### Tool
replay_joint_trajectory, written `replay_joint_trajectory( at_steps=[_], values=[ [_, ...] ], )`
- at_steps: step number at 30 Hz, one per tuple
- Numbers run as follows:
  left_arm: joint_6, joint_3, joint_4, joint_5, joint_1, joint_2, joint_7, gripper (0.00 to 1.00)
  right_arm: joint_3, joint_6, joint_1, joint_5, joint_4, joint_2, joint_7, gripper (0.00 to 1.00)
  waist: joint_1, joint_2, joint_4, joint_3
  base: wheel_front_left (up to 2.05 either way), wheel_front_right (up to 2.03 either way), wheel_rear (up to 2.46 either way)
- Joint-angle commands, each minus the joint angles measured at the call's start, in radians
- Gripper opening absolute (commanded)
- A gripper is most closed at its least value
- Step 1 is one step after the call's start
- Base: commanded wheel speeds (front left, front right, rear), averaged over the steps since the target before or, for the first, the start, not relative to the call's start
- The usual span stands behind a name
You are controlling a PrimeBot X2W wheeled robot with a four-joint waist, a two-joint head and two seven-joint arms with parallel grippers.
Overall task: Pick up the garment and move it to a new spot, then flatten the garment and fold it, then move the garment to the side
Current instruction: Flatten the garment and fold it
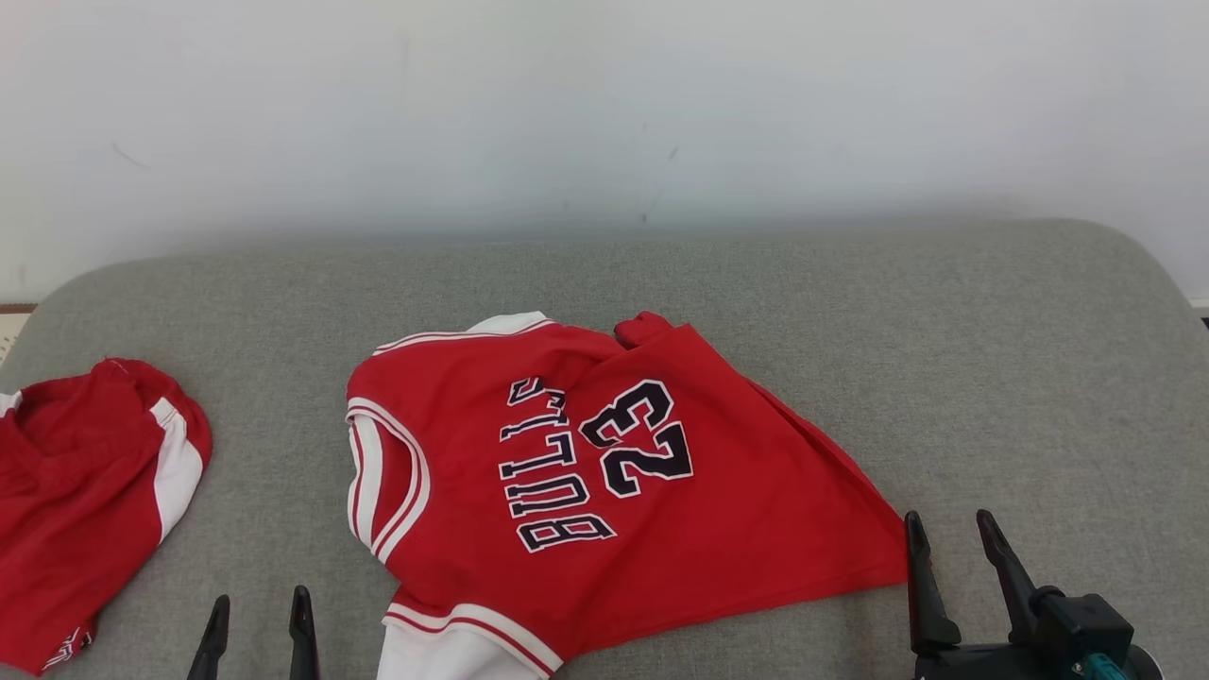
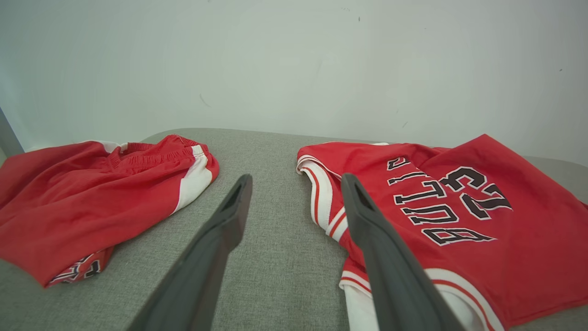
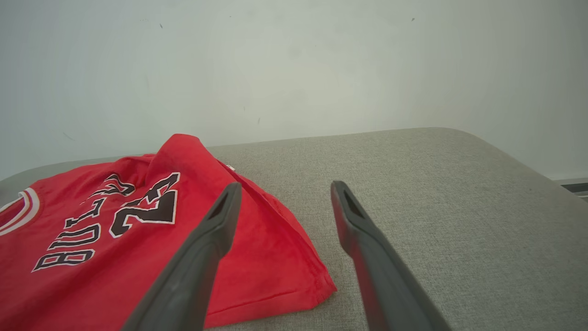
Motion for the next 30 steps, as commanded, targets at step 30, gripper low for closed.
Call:
replay_joint_trajectory(
  at_steps=[30],
  values=[
    [-0.036, -0.001, 0.028, -0.007, 0.034, -0.01, -0.005, 1.0, 0.003, 0.0, -0.009, -0.005, 0.023, -0.009, -0.001, 1.0, -0.0001, -0.0001, -0.001, -0.004, 0.0, 0.0, 0.0]
  ],
)
